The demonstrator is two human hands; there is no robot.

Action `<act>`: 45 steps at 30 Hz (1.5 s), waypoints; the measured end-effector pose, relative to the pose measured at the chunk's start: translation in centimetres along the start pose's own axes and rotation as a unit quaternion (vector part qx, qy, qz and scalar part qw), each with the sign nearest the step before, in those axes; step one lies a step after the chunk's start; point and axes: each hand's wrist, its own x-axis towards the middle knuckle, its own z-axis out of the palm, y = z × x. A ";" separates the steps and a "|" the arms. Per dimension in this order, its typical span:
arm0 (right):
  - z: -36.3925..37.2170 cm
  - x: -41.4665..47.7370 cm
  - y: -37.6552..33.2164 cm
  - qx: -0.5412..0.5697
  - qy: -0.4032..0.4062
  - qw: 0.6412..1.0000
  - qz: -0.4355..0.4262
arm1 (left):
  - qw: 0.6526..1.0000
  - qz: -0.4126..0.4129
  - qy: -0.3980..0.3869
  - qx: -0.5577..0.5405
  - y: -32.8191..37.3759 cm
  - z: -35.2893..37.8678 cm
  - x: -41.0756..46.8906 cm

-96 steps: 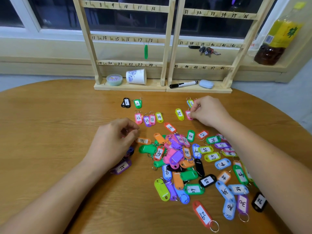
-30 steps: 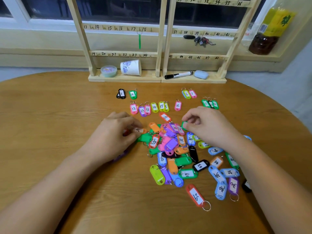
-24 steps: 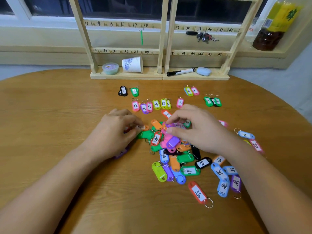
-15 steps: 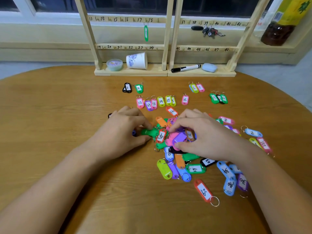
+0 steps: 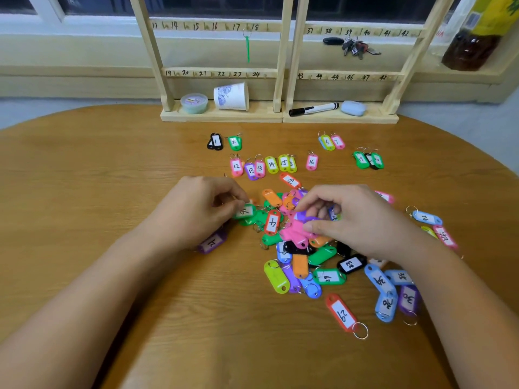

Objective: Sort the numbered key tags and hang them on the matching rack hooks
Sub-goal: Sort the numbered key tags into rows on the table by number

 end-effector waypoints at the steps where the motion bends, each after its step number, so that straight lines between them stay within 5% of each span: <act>1: -0.1 0.0 0.2 -0.002 -0.001 1.000 0.004 | 1.000 -0.003 -0.008 0.005 0.0 -0.1 0.0; 11: -1.2 0.0 1.4 -0.081 0.047 0.996 -0.004 | 0.998 0.036 -0.003 0.045 -0.6 -0.6 0.0; 17: -1.5 -0.3 1.5 0.038 0.005 0.999 0.027 | 0.997 0.060 -0.028 0.038 0.3 0.9 -0.5; 24: -2.3 0.2 2.1 0.077 0.142 0.987 0.024 | 0.997 0.055 -0.028 0.050 0.4 1.4 -0.4; 31: -0.4 0.4 1.0 0.089 0.098 0.991 0.010 | 0.997 0.049 -0.057 0.035 0.8 1.1 -0.6; 45: 4.3 3.3 -4.0 -0.199 0.011 0.978 -0.066 | 0.995 0.020 -0.089 0.034 1.1 0.2 -0.6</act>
